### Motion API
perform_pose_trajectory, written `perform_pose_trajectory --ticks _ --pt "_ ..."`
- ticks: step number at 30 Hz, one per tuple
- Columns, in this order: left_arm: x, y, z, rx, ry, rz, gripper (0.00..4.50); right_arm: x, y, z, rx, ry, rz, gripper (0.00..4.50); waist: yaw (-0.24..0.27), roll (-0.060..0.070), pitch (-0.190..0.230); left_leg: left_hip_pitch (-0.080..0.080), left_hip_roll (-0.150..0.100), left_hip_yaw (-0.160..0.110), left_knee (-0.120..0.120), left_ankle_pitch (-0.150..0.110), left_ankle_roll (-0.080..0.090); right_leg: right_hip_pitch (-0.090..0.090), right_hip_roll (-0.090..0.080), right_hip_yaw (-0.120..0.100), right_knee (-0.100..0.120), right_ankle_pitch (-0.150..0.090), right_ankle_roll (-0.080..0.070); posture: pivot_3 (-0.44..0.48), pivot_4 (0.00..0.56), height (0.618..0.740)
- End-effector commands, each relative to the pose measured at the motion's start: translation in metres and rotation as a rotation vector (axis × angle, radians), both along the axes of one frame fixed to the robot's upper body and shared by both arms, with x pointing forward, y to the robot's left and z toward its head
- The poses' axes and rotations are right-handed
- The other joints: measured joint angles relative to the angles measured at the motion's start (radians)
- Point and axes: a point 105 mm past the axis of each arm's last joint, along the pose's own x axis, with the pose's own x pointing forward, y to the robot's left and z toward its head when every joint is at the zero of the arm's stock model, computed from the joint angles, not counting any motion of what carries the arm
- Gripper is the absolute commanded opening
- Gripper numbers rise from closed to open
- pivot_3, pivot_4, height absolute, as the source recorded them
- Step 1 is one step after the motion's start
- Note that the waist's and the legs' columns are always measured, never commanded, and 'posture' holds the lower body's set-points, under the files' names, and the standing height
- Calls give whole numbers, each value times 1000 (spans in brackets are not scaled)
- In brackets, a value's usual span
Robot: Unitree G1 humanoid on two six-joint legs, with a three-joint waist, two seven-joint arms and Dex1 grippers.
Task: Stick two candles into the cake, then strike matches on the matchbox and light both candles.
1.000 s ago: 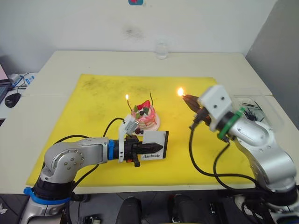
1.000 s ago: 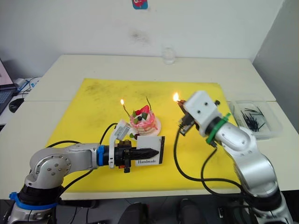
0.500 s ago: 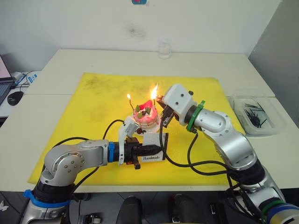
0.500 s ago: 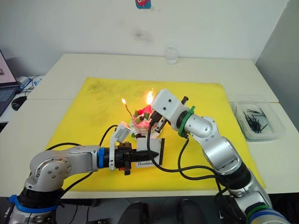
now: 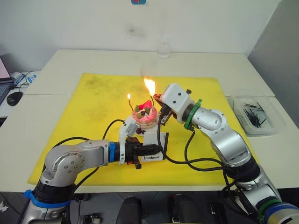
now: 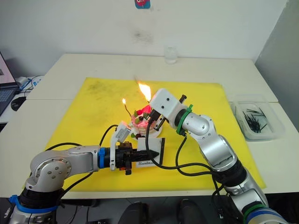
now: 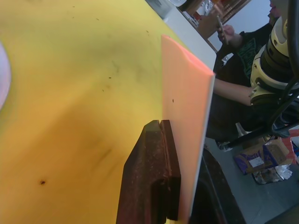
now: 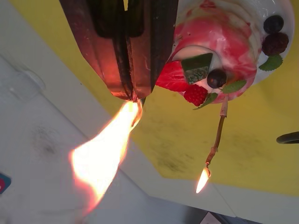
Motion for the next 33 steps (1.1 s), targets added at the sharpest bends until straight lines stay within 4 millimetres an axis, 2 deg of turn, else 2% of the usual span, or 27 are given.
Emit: perform_pose_trajectory --ticks 1,33 --pt "-2 -2 11 -28 -39 -15 0 -3 0 20 24 -76 7 29 0 0 0 0 0 0 0 0 0 0 0 0 0 0 0 0 150 740" --pt "-2 -2 7 -29 -29 -13 0 -7 0 15 7 -48 22 29 0 0 0 0 0 0 0 0 0 0 0 0 0 0 0 0 150 740"
